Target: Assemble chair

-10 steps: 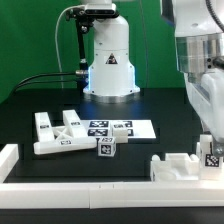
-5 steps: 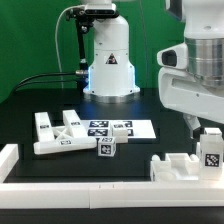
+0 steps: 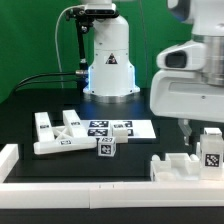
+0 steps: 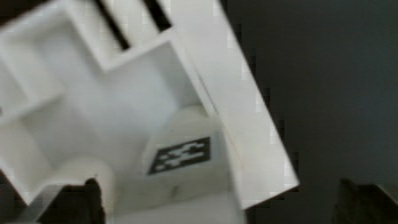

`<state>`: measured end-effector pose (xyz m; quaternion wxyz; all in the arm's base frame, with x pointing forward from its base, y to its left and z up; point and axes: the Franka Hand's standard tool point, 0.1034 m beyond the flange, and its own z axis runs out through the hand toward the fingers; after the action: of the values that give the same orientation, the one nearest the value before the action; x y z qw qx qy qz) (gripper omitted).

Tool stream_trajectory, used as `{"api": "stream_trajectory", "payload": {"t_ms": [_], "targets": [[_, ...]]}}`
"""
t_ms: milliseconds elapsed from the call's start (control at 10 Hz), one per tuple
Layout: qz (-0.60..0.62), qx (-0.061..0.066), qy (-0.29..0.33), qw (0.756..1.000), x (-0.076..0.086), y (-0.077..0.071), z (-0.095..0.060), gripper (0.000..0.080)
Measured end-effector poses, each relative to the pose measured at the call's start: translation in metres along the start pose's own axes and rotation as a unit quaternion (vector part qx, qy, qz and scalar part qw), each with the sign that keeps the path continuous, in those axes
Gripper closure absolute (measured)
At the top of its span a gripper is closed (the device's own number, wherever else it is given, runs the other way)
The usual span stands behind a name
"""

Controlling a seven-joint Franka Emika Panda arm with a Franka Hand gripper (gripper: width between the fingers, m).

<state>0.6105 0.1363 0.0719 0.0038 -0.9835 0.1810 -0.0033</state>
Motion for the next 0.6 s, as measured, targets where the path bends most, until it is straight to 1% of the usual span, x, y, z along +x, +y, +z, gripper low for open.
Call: {"api": "stream_trajectory", "payload": {"t_ms": [100,200,300,400,500,600], "targets": [[0.020,0.002,-0.004,1.000,0.0004,0.0017,0.0000,0.0150],[0.019,0.002,-0.004,1.000,0.0007,0.0022,0.0000,0.0241],[0.021,0.002,-0.004,1.000,0.0005,0.0022,0.0002,0.0423],[0.086,0.000,-0.005,0.996,0.0006,0.0045,0.0008,0.0505],[0.125,0.000,-0.006,0.992,0.0008,0.0057,0.0013,0.0505],[0.199,0.008,-0.012,0.980,0.0025,0.0066,0.0004,0.0509]]}}
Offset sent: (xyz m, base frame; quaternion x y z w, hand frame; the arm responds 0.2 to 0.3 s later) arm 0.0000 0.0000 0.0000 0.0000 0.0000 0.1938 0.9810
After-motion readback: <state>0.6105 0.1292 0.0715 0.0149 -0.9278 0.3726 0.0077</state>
